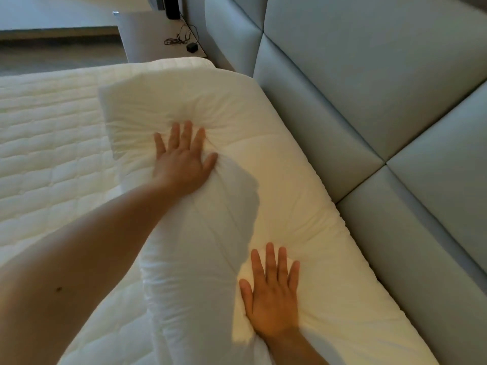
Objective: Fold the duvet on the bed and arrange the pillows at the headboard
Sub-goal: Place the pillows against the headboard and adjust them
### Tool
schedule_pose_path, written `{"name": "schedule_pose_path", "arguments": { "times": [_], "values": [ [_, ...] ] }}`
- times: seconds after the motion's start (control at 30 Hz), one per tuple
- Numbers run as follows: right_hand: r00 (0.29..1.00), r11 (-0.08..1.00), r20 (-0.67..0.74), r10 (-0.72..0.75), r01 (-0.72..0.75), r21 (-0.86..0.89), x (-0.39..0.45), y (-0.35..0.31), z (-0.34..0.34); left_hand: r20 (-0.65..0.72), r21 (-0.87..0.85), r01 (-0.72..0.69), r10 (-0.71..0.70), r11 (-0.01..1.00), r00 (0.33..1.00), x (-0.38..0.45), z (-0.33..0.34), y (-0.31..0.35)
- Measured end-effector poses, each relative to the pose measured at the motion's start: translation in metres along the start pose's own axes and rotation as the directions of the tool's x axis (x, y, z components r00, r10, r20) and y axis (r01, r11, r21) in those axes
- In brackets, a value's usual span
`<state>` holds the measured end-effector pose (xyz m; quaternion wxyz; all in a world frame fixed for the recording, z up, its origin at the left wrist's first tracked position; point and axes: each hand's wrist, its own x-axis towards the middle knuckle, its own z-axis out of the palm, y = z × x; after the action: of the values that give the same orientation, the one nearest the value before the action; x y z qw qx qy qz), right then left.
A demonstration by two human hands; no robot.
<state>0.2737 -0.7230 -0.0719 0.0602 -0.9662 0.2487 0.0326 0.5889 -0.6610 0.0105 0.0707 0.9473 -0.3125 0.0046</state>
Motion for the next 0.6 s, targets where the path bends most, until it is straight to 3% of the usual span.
{"name": "schedule_pose_path", "arguments": {
  "times": [0.33, 0.47, 0.6],
  "values": [
    [0.941, 0.997, -0.328, -0.08, 0.07, -0.043, 0.01, 0.002, 0.031, 0.157, -0.05, 0.035, -0.027, 0.998, 0.987, 0.02, 0.05, -0.007],
    [0.922, 0.998, -0.381, -0.064, 0.07, 0.001, 0.01, 0.002, 0.035, 0.257, -0.068, 0.036, -0.017, 0.997, 0.966, 0.025, 0.052, -0.008],
    [0.922, 0.997, -0.384, -0.055, 0.071, 0.028, 0.012, 0.002, 0.037, 0.266, -0.08, 0.037, -0.014, 0.996, 0.964, 0.026, 0.051, -0.009]
  ]
}}
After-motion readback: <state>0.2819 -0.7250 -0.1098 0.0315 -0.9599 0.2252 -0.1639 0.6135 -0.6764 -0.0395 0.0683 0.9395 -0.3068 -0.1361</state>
